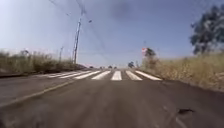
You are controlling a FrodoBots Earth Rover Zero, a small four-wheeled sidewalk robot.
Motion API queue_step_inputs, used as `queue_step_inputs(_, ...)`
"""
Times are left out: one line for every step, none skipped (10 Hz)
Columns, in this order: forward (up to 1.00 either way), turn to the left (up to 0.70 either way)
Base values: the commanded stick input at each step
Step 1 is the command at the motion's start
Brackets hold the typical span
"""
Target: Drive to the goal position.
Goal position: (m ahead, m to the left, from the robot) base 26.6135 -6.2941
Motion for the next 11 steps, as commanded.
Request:
queue_step_inputs(1.00, 0.00)
queue_step_inputs(1.00, 0.00)
queue_step_inputs(1.00, 0.00)
queue_step_inputs(1.00, -0.04)
queue_step_inputs(1.00, -0.20)
queue_step_inputs(1.00, -0.27)
queue_step_inputs(1.00, -0.27)
queue_step_inputs(1.00, 0.00)
queue_step_inputs(1.00, 0.00)
queue_step_inputs(1.00, 0.00)
queue_step_inputs(1.00, 0.00)
